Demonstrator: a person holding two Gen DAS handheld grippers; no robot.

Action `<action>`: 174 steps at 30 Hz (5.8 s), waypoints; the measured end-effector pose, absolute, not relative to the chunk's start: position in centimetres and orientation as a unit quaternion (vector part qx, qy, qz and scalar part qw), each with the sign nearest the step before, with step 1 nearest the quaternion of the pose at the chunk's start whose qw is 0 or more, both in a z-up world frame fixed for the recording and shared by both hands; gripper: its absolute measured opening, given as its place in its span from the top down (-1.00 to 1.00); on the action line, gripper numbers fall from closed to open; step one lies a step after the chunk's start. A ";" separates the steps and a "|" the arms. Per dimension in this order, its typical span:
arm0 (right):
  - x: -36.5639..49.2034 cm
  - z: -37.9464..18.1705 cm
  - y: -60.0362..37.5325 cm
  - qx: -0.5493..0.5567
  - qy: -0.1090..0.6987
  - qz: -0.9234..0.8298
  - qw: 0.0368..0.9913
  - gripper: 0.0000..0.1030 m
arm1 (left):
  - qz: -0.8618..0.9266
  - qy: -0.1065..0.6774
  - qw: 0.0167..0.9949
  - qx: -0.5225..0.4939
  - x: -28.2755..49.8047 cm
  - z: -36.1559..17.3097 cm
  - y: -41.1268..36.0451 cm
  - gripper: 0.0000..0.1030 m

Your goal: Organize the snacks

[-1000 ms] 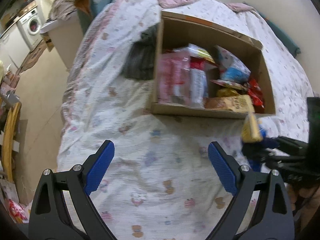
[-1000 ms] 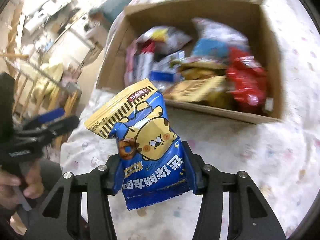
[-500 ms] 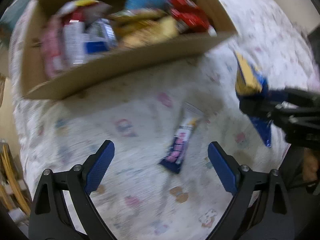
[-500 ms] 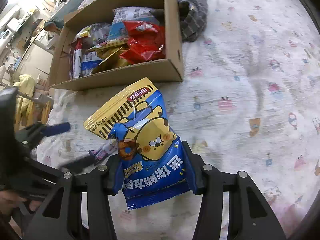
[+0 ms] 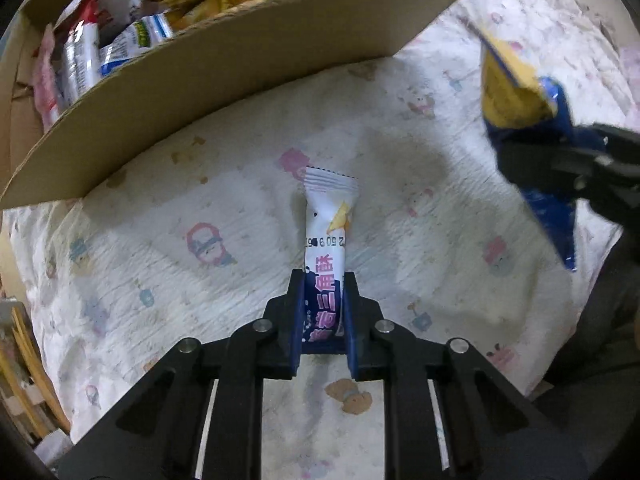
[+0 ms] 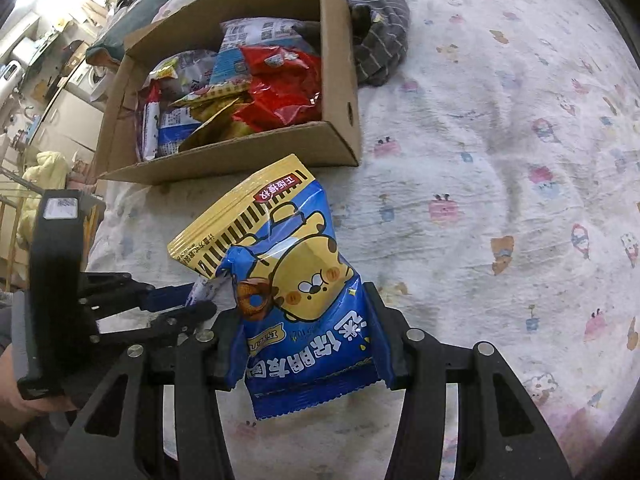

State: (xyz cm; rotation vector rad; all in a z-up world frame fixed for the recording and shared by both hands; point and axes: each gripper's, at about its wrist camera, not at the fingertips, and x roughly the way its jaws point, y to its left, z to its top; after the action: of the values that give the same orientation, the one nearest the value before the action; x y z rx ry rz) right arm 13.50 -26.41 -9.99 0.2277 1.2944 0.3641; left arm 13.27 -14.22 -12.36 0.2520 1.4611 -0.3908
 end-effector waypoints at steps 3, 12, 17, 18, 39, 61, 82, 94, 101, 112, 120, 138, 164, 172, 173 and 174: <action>13.6 -10.2 -25.9 0.101 0.602 0.170 0.774 -0.01 | -0.175 0.654 0.728 0.105 13.0 -11.4 -13.7 0.73; 13.3 -8.4 -23.8 0.076 0.583 0.180 0.789 -0.01 | -0.156 0.628 0.762 0.043 12.7 -8.4 -9.9 0.73; 12.6 -6.9 -23.5 0.078 0.567 0.197 0.796 -0.01 | -0.148 0.608 0.780 -0.001 12.2 -6.2 -7.1 0.73; 12.5 -6.7 -23.5 0.076 0.564 0.199 0.798 -0.01 | -0.155 0.606 0.780 -0.003 12.0 -5.6 -6.9 0.73; 15.7 -0.7 -22.7 0.123 0.459 0.197 0.858 -0.01 | -0.096 0.498 0.859 -0.073 16.0 1.4 -1.6 0.73; 25.5 -4.9 -21.0 0.203 0.499 0.187 0.821 -0.05 | -0.109 0.535 0.835 -0.074 23.4 -2.7 -3.9 0.72; 24.6 -3.4 -22.3 0.214 0.462 0.194 0.839 -0.88 | -0.048 0.513 0.856 -0.041 22.3 -1.8 -3.3 -0.51; 17.8 1.9 -22.6 0.103 0.373 0.126 0.913 -1.00 | 0.030 0.378 0.925 -0.038 16.2 4.0 -0.7 -1.00; 13.5 4.8 -21.9 0.071 0.352 0.117 0.926 -1.00 | 0.032 0.365 0.930 -0.013 12.6 6.1 0.4 -1.00; 9.6 2.7 -22.6 0.062 0.334 0.119 0.933 -1.00 | 0.053 0.343 0.938 -0.024 7.6 4.8 1.2 -1.00; 11.0 0.2 -22.1 0.080 0.358 0.119 0.923 -1.00 | 0.054 0.380 0.924 -0.009 9.7 2.0 0.2 -1.00; 11.7 -0.4 -20.8 0.051 0.361 0.114 0.924 -1.00 | 0.039 0.392 0.919 -0.022 9.9 2.0 0.1 -1.00; 11.2 -0.5 -20.9 0.052 0.360 0.113 0.925 -1.00 | 0.038 0.395 0.917 -0.032 9.9 2.2 0.6 -1.00; 11.2 -0.5 -21.0 0.052 0.360 0.112 0.925 -1.00 | 0.038 0.395 0.917 -0.033 9.9 2.1 0.7 -1.00; 11.2 -0.5 -21.0 0.052 0.360 0.112 0.925 -1.00 | 0.039 0.395 0.917 -0.032 9.9 2.1 0.7 -1.00; 11.2 -0.5 -21.0 0.051 0.360 0.112 0.925 -1.00 | 0.039 0.395 0.917 -0.032 9.9 2.1 0.7 -1.00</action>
State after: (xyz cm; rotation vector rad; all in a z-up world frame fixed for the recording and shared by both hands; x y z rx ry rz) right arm 11.24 -20.99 -0.54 0.1051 0.7380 0.2298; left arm 9.88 0.67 2.12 -0.0660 0.8119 0.0794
